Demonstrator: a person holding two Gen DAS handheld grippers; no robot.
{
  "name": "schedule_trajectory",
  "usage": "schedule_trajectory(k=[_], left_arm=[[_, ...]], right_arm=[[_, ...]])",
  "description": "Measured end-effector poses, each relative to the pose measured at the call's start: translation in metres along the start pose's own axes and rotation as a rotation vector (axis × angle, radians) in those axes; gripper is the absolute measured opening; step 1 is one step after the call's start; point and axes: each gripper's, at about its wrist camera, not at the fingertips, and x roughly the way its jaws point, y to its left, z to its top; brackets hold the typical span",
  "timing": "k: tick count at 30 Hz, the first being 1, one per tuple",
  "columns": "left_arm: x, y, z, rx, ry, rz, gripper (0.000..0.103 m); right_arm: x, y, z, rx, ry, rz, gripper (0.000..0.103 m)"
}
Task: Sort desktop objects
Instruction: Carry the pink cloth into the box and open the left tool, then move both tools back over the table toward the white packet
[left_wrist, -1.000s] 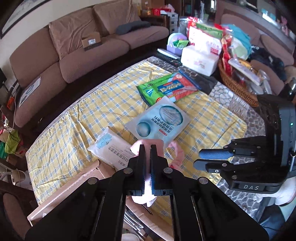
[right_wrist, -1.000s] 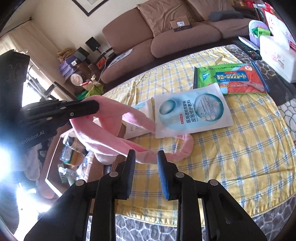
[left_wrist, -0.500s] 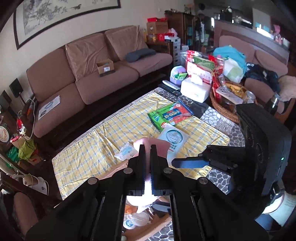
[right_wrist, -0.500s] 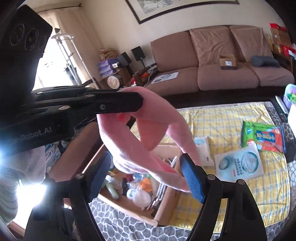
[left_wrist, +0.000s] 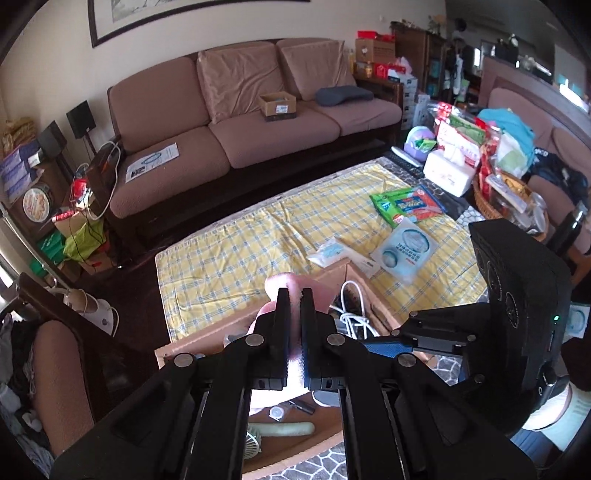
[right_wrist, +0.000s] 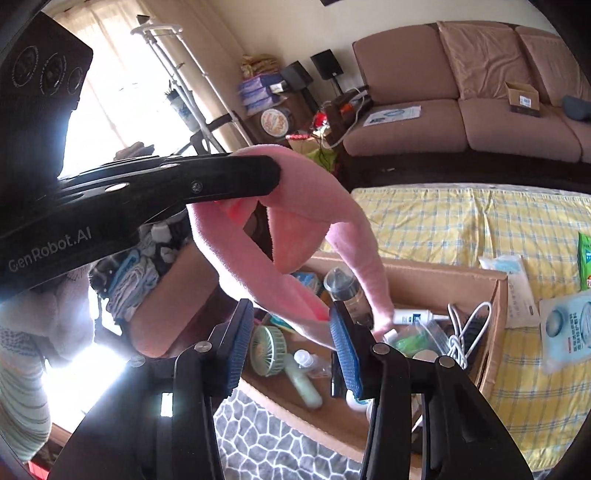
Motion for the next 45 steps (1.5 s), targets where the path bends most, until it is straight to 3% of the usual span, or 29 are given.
schedule_trajectory(k=[3,4,7,10,12,19,20,21,22,28,33,38,45], left_arm=[[0.033,0.006,-0.028,-0.033,0.047,-0.009,0.012],[0.042,0.008,-0.037,-0.054,0.057,-0.017,0.022],[0.061,0.015,-0.064,-0.111,0.065,-0.028,0.077],[0.064,0.018,-0.083,-0.140,0.054,-0.016,0.084],[0.061,0.021,-0.092,-0.167,0.042,-0.027,0.095],[0.040,0.020,-0.098,-0.145,0.024,0.002,0.096],[0.037,0.020,-0.097,-0.148,0.017,-0.005,0.103],[0.034,0.019,-0.096,-0.145,0.009,-0.012,0.103],[0.032,0.016,-0.094,-0.139,0.005,-0.013,0.103],[0.021,0.004,-0.089,-0.162,-0.046,-0.007,0.103],[0.030,-0.021,-0.080,-0.144,-0.024,-0.032,0.103],[0.047,-0.062,-0.054,-0.108,-0.023,-0.116,0.103],[0.100,-0.130,-0.008,0.019,0.024,-0.223,0.103]], right_arm=[[0.021,-0.011,-0.011,0.020,0.052,-0.082,0.051],[0.025,-0.015,-0.016,0.017,0.069,-0.125,0.055],[0.029,-0.022,-0.029,-0.038,0.103,-0.273,0.061],[0.025,-0.024,-0.038,-0.103,0.103,-0.366,0.077],[0.021,-0.025,-0.042,-0.133,0.096,-0.395,0.081],[0.006,-0.022,-0.043,-0.154,0.062,-0.412,0.085],[0.003,-0.022,-0.043,-0.153,0.055,-0.409,0.089],[0.000,-0.022,-0.042,-0.153,0.046,-0.405,0.093],[-0.004,-0.021,-0.043,-0.155,0.037,-0.401,0.103],[-0.028,-0.039,-0.053,-0.133,0.048,-0.422,0.103],[-0.069,-0.065,-0.067,-0.112,0.016,-0.465,0.103],[-0.125,-0.123,-0.081,0.038,-0.055,-0.499,0.103],[-0.177,-0.209,-0.111,0.302,-0.141,-0.456,0.103]])
